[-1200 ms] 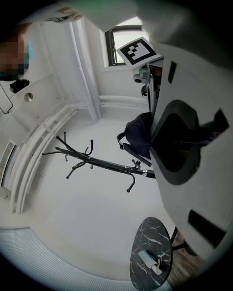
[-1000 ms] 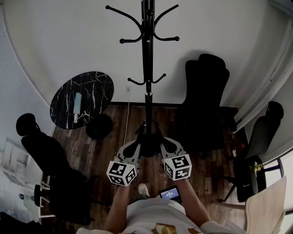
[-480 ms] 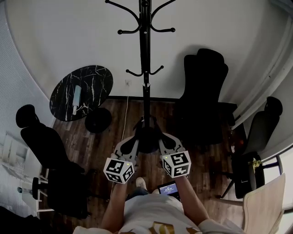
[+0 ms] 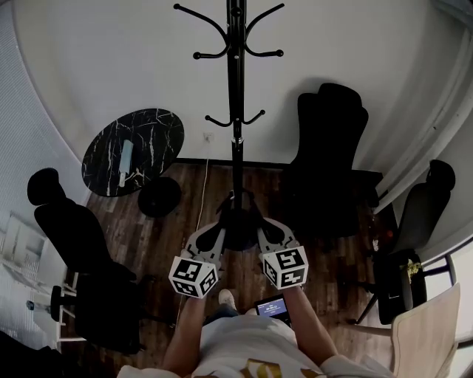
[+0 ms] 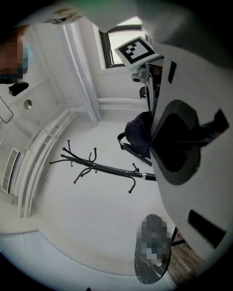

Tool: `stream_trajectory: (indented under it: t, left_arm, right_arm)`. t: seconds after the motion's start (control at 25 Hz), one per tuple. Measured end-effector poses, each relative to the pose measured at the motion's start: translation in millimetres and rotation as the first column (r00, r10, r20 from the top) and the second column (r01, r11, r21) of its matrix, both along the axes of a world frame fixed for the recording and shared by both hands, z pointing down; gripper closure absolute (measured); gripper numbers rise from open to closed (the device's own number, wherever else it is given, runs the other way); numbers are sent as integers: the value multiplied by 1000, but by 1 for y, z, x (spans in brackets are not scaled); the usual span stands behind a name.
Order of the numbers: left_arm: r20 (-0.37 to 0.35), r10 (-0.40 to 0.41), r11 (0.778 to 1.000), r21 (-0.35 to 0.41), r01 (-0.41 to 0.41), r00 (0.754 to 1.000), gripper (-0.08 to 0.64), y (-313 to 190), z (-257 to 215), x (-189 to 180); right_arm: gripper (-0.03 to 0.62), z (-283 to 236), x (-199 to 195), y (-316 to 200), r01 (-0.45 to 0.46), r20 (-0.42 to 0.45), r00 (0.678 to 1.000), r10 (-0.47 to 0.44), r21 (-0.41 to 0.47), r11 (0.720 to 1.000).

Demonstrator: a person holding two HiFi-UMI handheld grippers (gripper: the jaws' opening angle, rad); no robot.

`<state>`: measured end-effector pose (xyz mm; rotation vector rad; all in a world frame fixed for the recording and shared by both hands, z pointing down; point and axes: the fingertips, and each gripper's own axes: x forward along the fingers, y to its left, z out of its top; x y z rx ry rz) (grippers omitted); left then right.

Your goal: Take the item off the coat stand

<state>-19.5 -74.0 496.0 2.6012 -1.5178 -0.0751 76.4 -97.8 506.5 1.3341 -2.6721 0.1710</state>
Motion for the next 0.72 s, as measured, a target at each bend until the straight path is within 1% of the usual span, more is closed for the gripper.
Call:
stream_trajectory:
  t: [0.32,0.72]
  left_arm:
    - [-3,-3,1000,5,3,1000,529,0,-4,-4]
    - [-6,-9,1000,-9,9,1000,529,6,0,-3]
  right_arm:
    - [565,-2,-4,0,7,4,1000,-7,2,1000]
    - [565,3,-4,6,16,-9,1000,-16,-8,1000]
